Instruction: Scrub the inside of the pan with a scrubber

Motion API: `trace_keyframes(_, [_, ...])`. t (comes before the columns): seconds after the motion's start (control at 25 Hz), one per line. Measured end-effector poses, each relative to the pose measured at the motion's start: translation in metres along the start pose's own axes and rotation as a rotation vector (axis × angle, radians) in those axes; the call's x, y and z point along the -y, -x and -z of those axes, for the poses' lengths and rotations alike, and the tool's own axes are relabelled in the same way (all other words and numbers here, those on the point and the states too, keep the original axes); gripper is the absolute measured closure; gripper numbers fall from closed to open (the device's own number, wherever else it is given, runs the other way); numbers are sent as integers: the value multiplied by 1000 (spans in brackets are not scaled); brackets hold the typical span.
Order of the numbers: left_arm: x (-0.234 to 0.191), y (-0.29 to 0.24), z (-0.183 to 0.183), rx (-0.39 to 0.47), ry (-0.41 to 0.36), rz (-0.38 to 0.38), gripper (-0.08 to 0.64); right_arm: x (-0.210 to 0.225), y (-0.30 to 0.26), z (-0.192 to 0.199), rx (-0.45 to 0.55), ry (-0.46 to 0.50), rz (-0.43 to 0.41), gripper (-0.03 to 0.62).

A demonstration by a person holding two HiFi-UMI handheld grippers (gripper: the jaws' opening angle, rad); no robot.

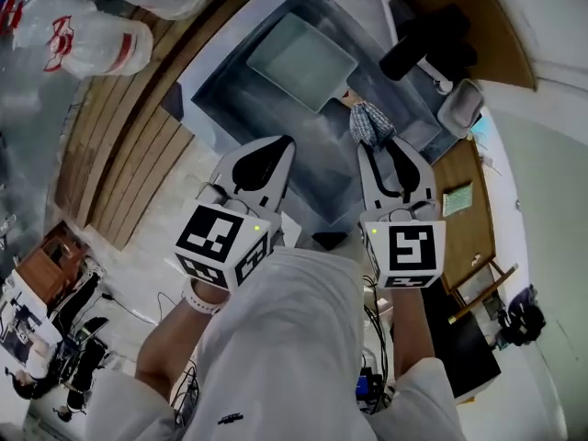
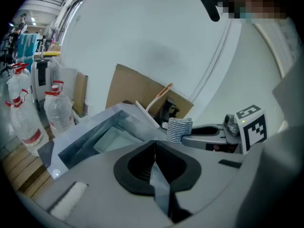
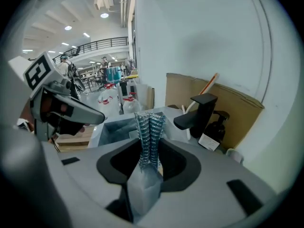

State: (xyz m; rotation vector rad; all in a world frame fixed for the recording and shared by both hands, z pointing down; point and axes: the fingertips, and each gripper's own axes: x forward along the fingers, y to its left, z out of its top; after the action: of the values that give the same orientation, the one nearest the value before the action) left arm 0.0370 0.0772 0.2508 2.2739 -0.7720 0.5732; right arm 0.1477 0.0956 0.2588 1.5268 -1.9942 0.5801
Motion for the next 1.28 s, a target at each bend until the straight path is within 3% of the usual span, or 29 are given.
trace_keyframes(0.4, [-43,-35,14,-13,55,-84,554,4,-75,9,-80,135,9,476])
trace_keyframes(1.28, [-93,-93,41,-20,202,-163,554,29,-195,63,-279,340,-15,476])
